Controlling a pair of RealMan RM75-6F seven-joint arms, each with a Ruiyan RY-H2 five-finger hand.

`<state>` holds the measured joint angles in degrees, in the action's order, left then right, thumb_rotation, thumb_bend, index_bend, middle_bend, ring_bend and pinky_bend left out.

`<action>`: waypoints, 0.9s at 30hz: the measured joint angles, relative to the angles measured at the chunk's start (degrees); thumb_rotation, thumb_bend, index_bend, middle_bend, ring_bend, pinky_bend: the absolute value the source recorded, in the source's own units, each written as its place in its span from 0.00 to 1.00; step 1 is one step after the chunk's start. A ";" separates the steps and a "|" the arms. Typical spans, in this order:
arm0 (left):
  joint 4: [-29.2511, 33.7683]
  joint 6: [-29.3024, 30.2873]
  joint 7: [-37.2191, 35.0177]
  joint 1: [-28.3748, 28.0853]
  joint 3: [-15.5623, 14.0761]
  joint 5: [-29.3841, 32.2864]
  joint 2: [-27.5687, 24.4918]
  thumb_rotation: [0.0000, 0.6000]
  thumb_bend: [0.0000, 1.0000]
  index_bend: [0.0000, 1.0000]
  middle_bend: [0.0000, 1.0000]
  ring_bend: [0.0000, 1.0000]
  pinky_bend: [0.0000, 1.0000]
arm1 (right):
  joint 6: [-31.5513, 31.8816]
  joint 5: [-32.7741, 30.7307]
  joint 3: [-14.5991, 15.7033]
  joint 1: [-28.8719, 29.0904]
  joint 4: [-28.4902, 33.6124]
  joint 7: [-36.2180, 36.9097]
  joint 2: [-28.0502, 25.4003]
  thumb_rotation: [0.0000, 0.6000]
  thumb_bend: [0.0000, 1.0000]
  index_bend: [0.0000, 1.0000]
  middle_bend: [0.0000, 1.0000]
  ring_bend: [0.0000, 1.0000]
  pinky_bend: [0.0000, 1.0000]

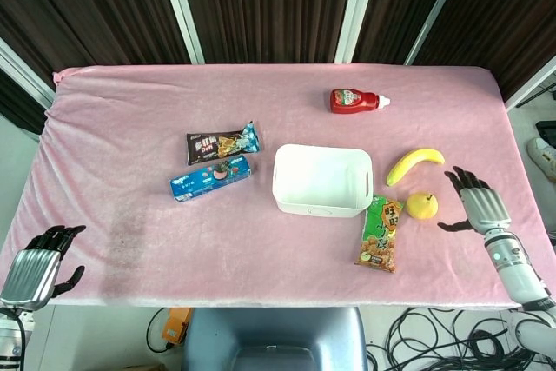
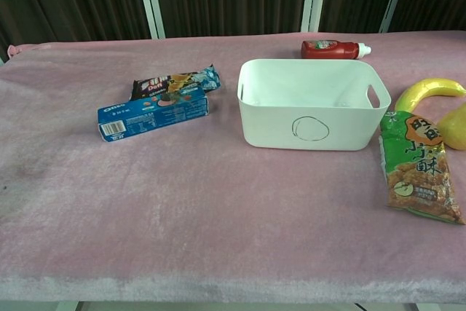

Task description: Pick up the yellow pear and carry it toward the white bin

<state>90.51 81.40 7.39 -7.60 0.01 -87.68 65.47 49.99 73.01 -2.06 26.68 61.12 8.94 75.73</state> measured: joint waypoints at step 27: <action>-0.03 0.35 0.10 0.10 -0.15 -0.27 0.02 1.00 0.31 0.21 0.27 0.19 0.33 | -1.22 7.26 0.06 2.38 -16.73 11.83 12.46 1.00 0.72 0.64 0.44 0.54 0.66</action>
<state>90.48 81.74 7.49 -7.50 -0.14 -87.95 65.49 48.76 80.26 -2.00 29.06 44.39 20.77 88.19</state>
